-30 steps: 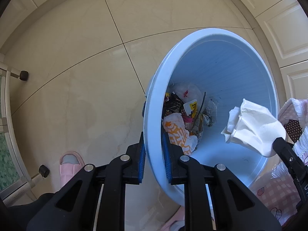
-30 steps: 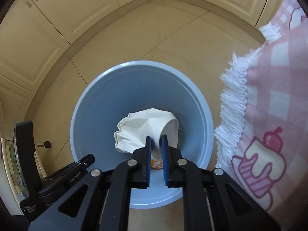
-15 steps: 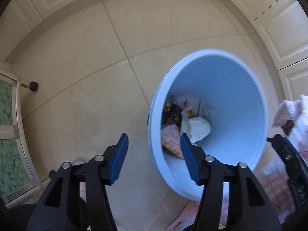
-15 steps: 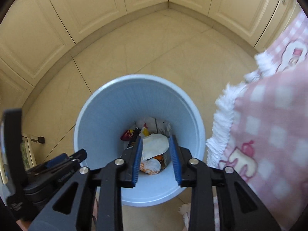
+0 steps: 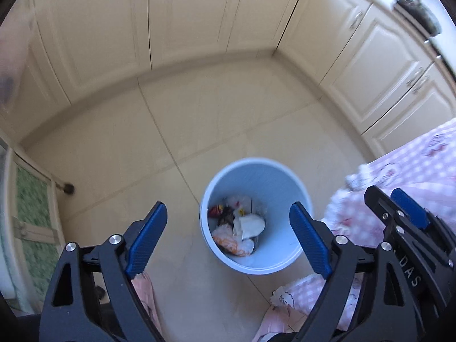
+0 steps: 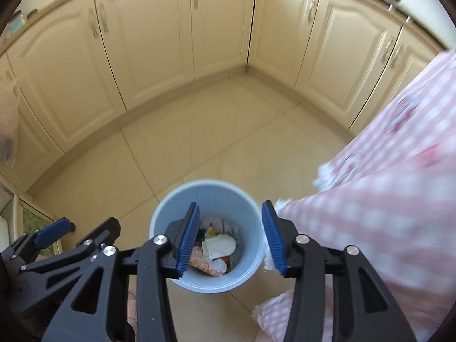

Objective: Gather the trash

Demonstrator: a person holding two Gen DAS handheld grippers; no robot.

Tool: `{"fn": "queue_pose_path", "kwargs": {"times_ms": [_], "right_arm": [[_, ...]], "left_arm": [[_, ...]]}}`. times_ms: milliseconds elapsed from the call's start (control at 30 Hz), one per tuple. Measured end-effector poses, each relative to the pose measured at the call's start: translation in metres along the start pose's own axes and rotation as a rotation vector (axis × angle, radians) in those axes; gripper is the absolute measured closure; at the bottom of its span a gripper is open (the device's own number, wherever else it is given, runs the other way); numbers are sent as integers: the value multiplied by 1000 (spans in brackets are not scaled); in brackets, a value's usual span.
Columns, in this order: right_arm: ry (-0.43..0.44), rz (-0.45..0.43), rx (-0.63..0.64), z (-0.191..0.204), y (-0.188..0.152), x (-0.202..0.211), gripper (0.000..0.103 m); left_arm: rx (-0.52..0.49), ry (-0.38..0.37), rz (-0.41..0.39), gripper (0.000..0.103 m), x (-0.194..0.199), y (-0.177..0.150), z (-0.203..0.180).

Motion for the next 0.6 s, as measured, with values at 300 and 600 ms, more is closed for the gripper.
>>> {"fn": "queue_pose_path", "kwargs": {"times_ms": [300,600], "right_arm": [[-94,-154,6,-21,20,149,49],[-185,-335,-13,-44,15,305,37]], "left_arm": [[-74,-76,-216,11,126,20,-26],[-152,-188,-414,8,259,15,-55]]}}
Point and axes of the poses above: each gripper's, at about its wrist camera, not at the fingertips, and x roughly against the way its jaws point, z to its left, y to its top, the point moved 7 cm from there along -x, roughly the way its jaws point, and after that the axes turned 4 degrees about x, right-handed, at the moved point
